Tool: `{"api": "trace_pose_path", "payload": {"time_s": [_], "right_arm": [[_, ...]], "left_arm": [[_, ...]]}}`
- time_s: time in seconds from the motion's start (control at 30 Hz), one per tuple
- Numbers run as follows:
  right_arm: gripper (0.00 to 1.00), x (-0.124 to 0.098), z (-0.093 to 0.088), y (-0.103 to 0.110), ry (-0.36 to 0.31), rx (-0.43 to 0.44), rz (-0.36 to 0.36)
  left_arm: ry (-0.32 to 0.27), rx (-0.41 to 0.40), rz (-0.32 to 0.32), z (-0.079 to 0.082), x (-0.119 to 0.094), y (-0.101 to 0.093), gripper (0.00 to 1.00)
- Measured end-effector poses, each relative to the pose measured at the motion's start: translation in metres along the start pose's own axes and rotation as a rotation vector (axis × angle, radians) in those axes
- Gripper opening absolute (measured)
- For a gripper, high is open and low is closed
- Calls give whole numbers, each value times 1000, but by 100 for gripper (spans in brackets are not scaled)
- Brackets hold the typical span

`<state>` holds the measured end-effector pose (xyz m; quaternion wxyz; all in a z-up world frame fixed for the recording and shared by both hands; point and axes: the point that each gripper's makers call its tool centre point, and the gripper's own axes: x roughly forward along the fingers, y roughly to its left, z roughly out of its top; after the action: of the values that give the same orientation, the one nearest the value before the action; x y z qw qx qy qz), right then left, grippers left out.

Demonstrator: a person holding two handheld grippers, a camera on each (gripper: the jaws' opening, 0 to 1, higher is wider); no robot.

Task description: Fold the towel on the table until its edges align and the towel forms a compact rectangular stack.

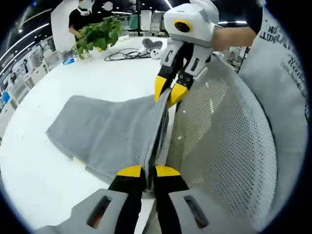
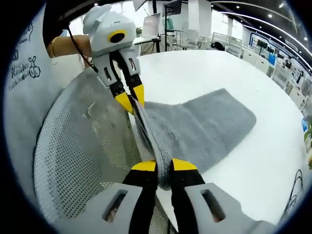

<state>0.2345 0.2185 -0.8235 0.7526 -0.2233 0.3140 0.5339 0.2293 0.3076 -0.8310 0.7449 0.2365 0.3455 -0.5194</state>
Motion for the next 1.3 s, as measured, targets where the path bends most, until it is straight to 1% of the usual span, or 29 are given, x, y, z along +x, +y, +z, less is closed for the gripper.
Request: {"api": "trace_pose_path", "payload": {"time_s": [0.07,0.2,0.3,0.4,0.5,0.6,0.67,0.73,0.93,1.1,1.2,1.3], "right_arm": [[7,-7,15,-9,-27,-21,-29],[6,-18,42,-28,-88,-35,-71],[6,-23,53,-41,-116,-28,-92],[6,-28,66,-59,-173,21,-104],[6,-31,75,-75,-223,87,-105],[6,-31,79,-92,-245,110,-113],[6,-28,84,-106,-258,124,-122],[6,-24,85,-116,-259,136,-130],[6,-6,85,-150,-260,172,-136],[6,16,80,-180,-249,220,-131],[6,28,75,-193,-238,249,-121],[6,40,67,-203,-224,288,-109]], "left_arm": [[-25,-2,28,8,-7,9,8],[-69,6,114,27,-23,35,8],[-85,40,157,41,-30,51,8],[-118,51,197,55,-35,71,8],[-165,23,226,68,-37,91,8],[-192,11,245,77,-37,108,8],[-195,14,263,82,-34,120,8],[-193,15,274,84,-28,131,8],[-183,-3,302,83,-9,164,8],[-155,-15,309,78,11,192,8],[-134,-22,301,73,23,202,8],[-111,-40,286,65,39,214,8]]}}
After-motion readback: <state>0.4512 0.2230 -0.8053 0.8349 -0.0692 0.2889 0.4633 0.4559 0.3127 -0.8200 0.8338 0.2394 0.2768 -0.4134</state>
